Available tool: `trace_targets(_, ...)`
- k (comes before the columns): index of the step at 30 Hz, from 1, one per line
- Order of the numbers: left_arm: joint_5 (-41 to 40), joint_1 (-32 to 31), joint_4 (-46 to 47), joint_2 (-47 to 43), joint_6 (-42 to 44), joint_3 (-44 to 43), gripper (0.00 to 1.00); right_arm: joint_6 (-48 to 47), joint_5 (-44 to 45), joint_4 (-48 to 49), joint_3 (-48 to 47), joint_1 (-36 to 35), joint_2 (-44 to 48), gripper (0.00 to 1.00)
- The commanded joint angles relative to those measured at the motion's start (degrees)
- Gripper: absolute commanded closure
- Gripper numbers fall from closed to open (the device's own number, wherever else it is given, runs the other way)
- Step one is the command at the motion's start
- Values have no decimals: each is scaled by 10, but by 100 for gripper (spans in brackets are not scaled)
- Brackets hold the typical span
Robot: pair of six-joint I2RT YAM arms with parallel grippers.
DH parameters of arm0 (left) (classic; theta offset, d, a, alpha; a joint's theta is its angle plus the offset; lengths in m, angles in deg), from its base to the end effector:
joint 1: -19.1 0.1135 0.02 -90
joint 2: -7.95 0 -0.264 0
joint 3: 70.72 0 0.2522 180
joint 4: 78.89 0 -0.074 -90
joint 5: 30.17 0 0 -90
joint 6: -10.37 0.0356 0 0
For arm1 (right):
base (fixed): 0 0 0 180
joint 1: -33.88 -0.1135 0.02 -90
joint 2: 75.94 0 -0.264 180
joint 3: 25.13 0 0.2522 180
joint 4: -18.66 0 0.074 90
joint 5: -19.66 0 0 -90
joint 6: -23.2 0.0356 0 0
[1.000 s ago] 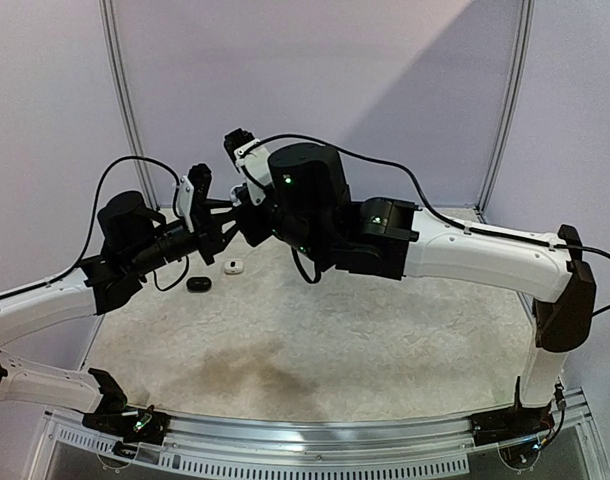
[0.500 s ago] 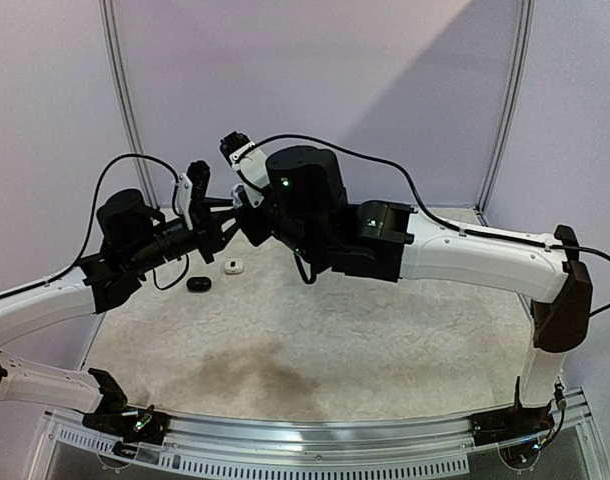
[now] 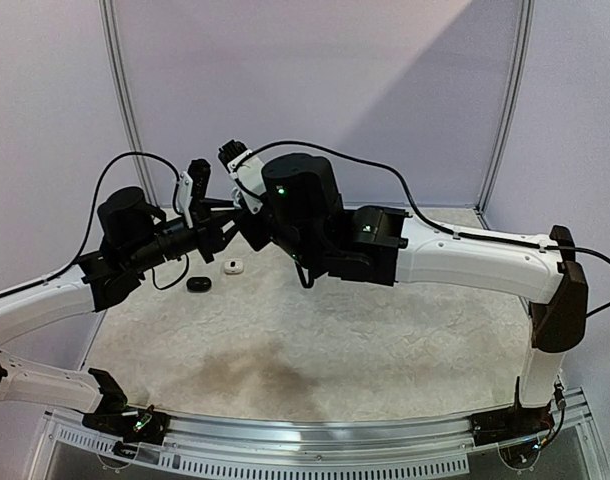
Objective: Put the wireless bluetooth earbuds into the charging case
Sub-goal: Insert the left earbud into the left side groove of the charging case.
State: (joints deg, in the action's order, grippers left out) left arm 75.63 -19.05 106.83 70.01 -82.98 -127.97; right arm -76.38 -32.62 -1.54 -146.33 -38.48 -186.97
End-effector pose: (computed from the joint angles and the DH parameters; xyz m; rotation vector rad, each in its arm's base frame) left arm 0.1952 -0.1657 0.3273 0.6910 1.4537 -0.7805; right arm 0.1612 0.4352 0.3867 -0.7243 1.5543 0.2394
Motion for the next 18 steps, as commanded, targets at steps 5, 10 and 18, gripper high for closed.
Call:
trace_targets(5,-2,-7,12,-6,-39,-29,100,0,-5,-50,19,-3,-18,89)
trace_targets(10,-5,-7,12,-8,-43,-31,100,4,-20,-77,21,-3,-18,83)
trace_targets(18,6,-7,8,-7,-51,-31,100,10,-40,-101,33,-1,-6,78)
